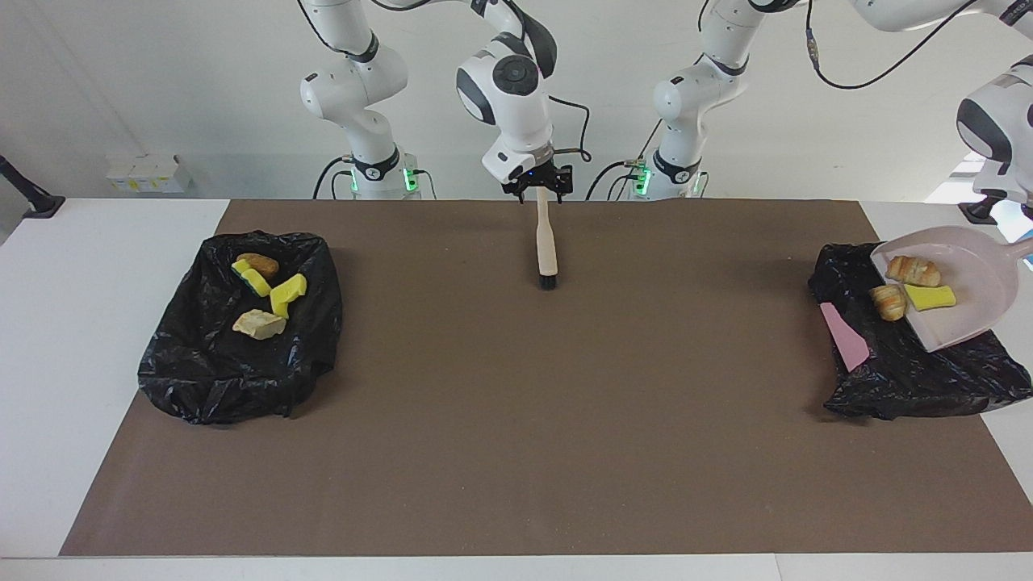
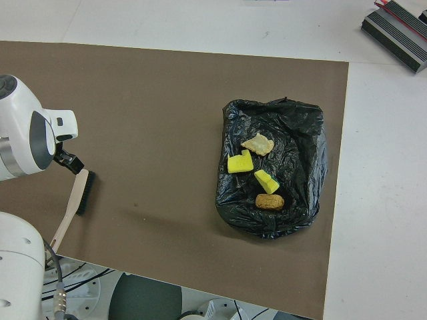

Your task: Sweep and dump trash in bin

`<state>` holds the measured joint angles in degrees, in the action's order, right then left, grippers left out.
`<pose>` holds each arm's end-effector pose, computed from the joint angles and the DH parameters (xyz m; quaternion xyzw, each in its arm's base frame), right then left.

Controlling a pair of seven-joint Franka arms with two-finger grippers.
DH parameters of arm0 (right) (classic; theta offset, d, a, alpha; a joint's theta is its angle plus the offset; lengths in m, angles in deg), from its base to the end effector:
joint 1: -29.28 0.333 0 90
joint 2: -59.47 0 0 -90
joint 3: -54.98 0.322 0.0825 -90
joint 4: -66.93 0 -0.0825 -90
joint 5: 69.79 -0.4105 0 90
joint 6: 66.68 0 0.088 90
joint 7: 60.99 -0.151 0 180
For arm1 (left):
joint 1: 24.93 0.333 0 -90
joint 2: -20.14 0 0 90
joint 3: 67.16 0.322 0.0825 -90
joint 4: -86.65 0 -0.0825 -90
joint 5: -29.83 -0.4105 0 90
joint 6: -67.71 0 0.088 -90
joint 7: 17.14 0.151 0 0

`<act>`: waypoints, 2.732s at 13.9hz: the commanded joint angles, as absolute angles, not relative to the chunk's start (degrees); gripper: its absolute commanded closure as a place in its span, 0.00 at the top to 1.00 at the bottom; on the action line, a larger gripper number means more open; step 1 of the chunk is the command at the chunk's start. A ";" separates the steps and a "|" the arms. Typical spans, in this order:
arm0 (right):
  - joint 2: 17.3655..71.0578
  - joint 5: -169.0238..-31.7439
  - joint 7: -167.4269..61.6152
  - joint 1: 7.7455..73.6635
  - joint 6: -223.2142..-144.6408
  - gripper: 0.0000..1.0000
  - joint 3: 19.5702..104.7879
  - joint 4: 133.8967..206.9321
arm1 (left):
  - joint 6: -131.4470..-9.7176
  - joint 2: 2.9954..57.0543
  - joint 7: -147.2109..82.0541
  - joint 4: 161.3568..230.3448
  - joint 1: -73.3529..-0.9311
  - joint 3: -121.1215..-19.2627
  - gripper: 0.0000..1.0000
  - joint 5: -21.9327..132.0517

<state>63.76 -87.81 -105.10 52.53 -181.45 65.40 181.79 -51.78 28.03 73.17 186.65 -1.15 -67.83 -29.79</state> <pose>0.4583 0.3442 0.4526 -0.9784 0.1501 0.0585 0.1299 0.5880 0.3339 0.5041 -0.6089 0.6442 0.3318 0.3229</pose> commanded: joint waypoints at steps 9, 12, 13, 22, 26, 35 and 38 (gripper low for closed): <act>62.63 -70.43 -85.87 33.33 -166.37 1.00 65.79 163.88 | -48.22 23.48 69.70 185.88 -2.25 -68.39 0.00 -18.02; 61.84 -66.46 -85.78 31.49 -161.01 1.00 65.79 160.11 | -44.36 23.39 63.67 185.88 -5.58 -68.39 0.00 -10.26; 60.27 -65.76 -85.78 30.43 -158.29 1.00 65.88 157.74 | -43.22 23.39 60.85 185.88 -6.81 -68.66 0.00 -8.68; 56.48 -66.02 -82.79 27.00 -153.25 1.00 65.88 151.56 | -29.68 21.64 27.30 187.02 -21.21 -68.75 0.00 9.69; 57.71 -66.45 -82.88 26.91 -153.60 1.00 65.88 153.76 | -25.98 21.02 7.18 187.11 -29.38 -68.75 0.00 17.42; 57.53 -68.48 -82.44 24.80 -155.63 1.00 65.88 153.76 | -31.85 22.59 -25.90 187.99 -46.18 -68.75 0.00 29.91; 57.53 -68.48 -79.37 24.62 -155.63 1.00 65.79 153.76 | -36.25 25.40 -33.63 187.82 -50.13 -68.75 0.00 32.64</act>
<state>57.05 -67.16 -82.17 25.95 -154.64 65.12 153.07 -33.01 23.99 -29.40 187.33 -47.32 -69.92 31.21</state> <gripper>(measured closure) 0.000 0.692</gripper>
